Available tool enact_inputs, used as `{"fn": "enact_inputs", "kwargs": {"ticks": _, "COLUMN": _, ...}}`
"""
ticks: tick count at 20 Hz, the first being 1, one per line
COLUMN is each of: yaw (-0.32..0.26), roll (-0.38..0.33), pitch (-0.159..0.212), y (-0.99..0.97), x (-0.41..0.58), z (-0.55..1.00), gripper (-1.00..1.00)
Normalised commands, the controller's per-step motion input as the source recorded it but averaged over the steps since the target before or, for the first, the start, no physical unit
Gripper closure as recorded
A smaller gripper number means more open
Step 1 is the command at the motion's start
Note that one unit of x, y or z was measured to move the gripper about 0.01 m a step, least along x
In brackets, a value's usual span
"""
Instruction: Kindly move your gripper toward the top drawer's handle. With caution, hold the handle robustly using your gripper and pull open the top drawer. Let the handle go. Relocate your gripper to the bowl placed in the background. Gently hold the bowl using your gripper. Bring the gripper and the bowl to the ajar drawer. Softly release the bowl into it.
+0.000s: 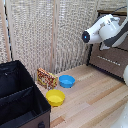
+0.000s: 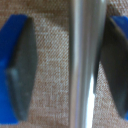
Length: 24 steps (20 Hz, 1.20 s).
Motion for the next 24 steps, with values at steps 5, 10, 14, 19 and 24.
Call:
{"fn": "enact_inputs", "kwargs": {"ticks": 5, "yaw": -0.027, "roll": 0.047, "pitch": 0.010, "y": 0.56, "x": 0.302, "z": 0.00, "gripper": 1.00}}
{"fn": "enact_inputs", "kwargs": {"ticks": 10, "yaw": -0.047, "roll": 0.138, "pitch": 0.075, "y": 0.80, "x": 0.386, "z": -0.04, "gripper": 1.00}}
{"fn": "enact_inputs", "kwargs": {"ticks": 14, "yaw": -0.041, "roll": 0.159, "pitch": 0.101, "y": 0.79, "x": 0.412, "z": -0.04, "gripper": 1.00}}
{"fn": "enact_inputs", "kwargs": {"ticks": 19, "yaw": -0.043, "roll": 0.157, "pitch": 0.092, "y": 0.80, "x": 0.387, "z": -0.05, "gripper": 1.00}}
{"fn": "enact_inputs", "kwargs": {"ticks": 24, "yaw": -0.038, "roll": 0.115, "pitch": 0.064, "y": 0.85, "x": 0.317, "z": -0.20, "gripper": 1.00}}
